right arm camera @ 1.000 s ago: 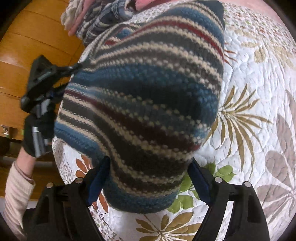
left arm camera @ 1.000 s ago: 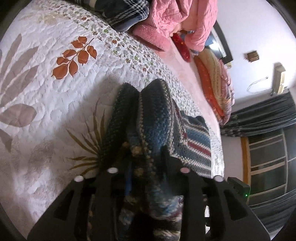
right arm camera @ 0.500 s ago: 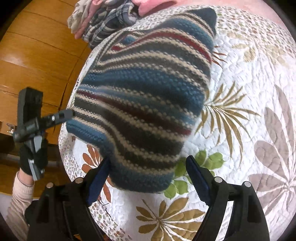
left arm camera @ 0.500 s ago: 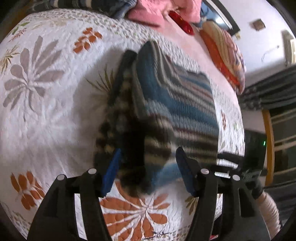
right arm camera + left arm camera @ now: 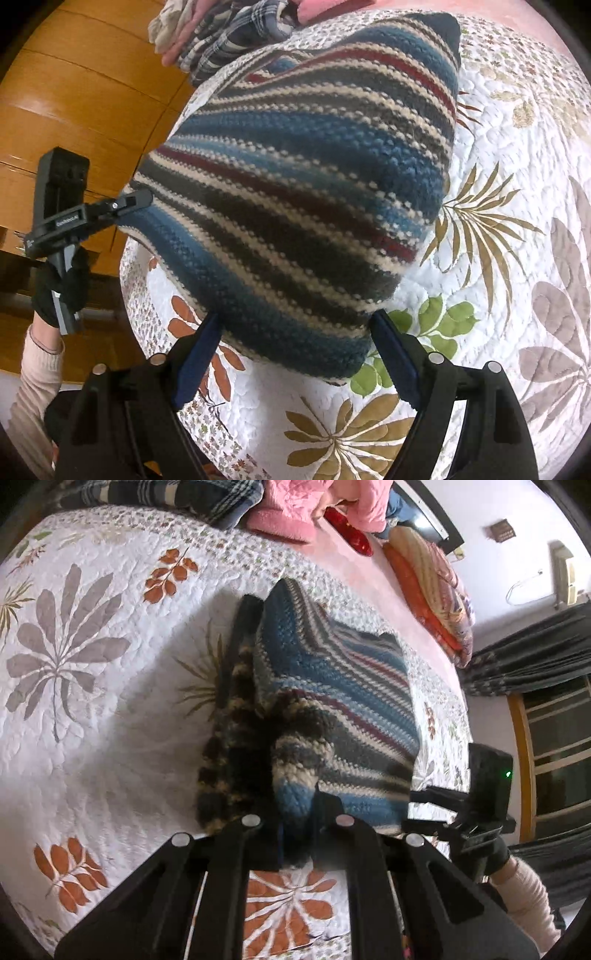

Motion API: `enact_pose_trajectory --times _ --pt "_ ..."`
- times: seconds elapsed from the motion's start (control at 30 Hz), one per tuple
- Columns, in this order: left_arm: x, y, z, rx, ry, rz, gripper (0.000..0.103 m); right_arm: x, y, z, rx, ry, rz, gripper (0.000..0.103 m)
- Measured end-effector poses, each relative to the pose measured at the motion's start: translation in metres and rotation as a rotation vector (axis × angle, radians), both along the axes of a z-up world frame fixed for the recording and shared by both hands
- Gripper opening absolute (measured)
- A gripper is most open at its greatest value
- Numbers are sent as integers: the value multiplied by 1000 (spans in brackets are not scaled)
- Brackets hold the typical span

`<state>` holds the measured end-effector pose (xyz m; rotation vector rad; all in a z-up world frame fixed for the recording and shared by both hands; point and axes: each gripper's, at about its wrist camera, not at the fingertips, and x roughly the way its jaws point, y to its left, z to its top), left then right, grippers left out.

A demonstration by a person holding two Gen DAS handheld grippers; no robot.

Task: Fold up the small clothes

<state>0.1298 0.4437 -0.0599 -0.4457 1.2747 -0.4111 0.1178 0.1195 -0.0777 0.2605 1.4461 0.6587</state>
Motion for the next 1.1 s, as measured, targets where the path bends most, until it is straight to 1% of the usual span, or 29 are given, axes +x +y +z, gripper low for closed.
enact_pose_trajectory --times 0.07,0.1,0.13,0.17,0.2,0.27,0.33,0.37,0.4,0.47,0.5,0.53,0.57,0.63,0.73,0.87,0.97,1.07,1.1 --pt "0 -9 -19 76 23 -39 8 0 1 -4 -15 3 -9 84" --pt "-1 -11 -34 81 54 -44 8 0 2 -7 -33 6 -13 83" --pt "-2 -12 -45 69 75 -39 8 -1 3 -10 -51 9 -11 82" --pt "-3 -13 -52 65 73 -41 8 -2 5 -14 -72 11 -8 80" --pt "-3 -15 -52 81 63 -56 9 -3 6 -19 -92 22 -6 78" --pt "-1 -16 -47 92 55 -74 10 -5 6 -27 -101 40 -13 76" --pt "-1 -15 -43 69 54 -74 14 -6 6 -28 -102 39 -11 76" --pt "-1 -13 -39 37 56 -82 16 -5 6 -27 -107 35 -5 76" --pt "-1 -11 -35 20 55 -91 23 -5 8 -24 -111 29 0 76" --pt "0 -4 -22 -1 37 -111 32 -5 9 -20 -103 24 17 76" --pt "0 0 -15 -19 31 -121 42 -4 9 -17 -97 26 22 76" --pt "3 3 -9 -44 16 -129 46 -5 6 -15 -91 27 22 76" --pt "2 8 0 -68 -10 -129 47 -3 4 -12 -81 28 18 76" --pt "8 19 16 -86 -62 -86 55 1 -1 -6 -67 21 -1 78" --pt "26 20 24 -117 -97 -11 57 10 -13 -2 -47 22 -54 78" --pt "57 5 14 -58 -85 56 57 19 -27 -4 -37 31 -109 78" --pt "87 1 -2 -62 -38 121 58 21 -33 -5 -38 35 -113 78" --pt "101 -5 -11 -81 -38 143 54 18 -28 -7 -44 32 -102 78" --pt "104 -8 -12 -74 -40 138 45 18 -26 -9 -47 29 -99 78"
